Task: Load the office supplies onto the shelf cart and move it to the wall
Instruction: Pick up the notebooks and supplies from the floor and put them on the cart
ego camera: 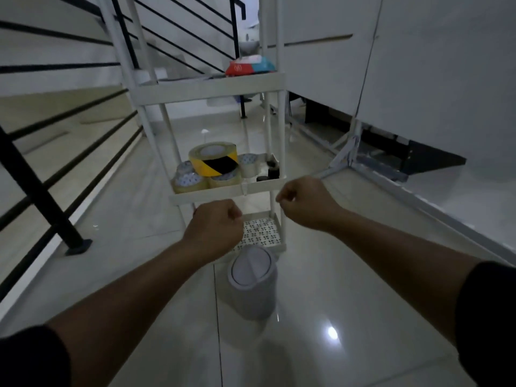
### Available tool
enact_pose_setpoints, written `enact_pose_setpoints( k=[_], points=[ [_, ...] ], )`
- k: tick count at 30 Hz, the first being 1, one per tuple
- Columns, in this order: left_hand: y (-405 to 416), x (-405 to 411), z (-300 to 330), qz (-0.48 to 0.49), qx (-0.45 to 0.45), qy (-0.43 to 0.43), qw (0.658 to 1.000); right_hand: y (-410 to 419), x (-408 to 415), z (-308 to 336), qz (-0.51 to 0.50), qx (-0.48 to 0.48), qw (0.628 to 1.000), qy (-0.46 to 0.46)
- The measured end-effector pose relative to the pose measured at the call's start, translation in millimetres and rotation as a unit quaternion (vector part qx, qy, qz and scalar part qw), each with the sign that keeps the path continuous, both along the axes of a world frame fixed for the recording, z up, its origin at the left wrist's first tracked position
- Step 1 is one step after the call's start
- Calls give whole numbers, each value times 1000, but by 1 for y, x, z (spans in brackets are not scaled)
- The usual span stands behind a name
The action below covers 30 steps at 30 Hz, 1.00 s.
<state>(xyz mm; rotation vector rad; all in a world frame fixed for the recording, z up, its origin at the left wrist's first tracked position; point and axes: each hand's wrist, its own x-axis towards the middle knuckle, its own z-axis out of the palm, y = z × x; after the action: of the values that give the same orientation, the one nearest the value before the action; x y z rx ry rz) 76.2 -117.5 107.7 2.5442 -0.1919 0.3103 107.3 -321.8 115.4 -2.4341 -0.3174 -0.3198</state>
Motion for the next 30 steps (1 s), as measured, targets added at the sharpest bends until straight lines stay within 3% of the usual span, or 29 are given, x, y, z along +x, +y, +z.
enact_pose_setpoints(
  k=[7,13,21,30],
  points=[
    [14,18,-74,24,-33,56,998,1,13,-95,-26,31,996,81],
    [20,41,-110,35,-64,79,994,1,35,-148,-30,19,995,97],
    [27,74,-142,32,-105,101,989,3,87,-210,-1,-125,982,142],
    [36,88,-168,1,-101,88,991,22,115,-269,61,-231,967,84]
  ],
)
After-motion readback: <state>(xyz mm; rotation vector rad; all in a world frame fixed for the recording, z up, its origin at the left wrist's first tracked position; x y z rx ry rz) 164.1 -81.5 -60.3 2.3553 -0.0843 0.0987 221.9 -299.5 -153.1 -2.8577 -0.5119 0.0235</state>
